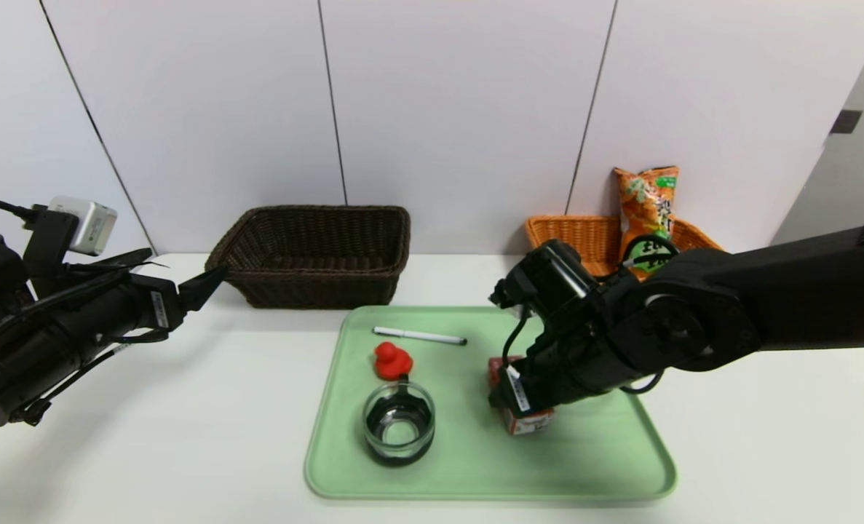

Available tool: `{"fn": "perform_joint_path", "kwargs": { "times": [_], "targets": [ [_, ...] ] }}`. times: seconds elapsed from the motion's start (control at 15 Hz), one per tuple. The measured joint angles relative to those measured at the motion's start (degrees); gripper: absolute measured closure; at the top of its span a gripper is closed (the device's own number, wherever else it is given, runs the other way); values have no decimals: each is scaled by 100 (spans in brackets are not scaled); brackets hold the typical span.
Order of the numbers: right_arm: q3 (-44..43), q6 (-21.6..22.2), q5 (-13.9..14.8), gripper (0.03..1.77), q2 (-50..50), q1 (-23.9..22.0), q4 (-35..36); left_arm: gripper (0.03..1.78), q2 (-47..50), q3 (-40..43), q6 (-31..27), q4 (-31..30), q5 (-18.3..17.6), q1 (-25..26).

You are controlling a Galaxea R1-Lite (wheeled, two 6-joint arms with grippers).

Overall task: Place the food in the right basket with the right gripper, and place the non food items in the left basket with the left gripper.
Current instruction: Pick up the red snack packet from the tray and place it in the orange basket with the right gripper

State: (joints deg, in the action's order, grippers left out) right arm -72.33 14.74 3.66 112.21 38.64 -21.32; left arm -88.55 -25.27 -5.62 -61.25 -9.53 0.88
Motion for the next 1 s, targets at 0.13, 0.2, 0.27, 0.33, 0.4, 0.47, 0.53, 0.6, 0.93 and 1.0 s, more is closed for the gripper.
{"fn": "perform_joint_path", "kwargs": {
  "times": [0.13,0.2,0.27,0.33,0.4,0.47,0.53,0.6,0.93,1.0],
  "targets": [
    [15,-11,2,89,-17,0,-12,12,0,0,2,0,2,5],
    [22,-22,0,97,-33,0,-10,12,0,-2,2,0,2,6],
    [24,-39,-5,106,-59,7,-12,12,0,-5,0,0,2,6],
    [24,-50,-9,125,-107,7,-9,12,2,-5,2,0,0,11],
    [24,-66,15,131,-168,11,-6,12,0,-5,2,0,2,30],
    [26,-94,56,132,-251,13,11,12,2,-5,2,0,2,41],
    [17,-177,96,133,-371,11,117,12,0,-5,4,0,2,57],
    [15,-295,113,133,-508,0,308,12,-1,-5,4,0,2,61],
    [-221,-1298,133,134,-1125,-549,1576,12,0,6,2,0,2,83],
    [-336,-1406,135,134,-1169,-725,1742,12,0,11,2,0,0,85]
  ]
}}
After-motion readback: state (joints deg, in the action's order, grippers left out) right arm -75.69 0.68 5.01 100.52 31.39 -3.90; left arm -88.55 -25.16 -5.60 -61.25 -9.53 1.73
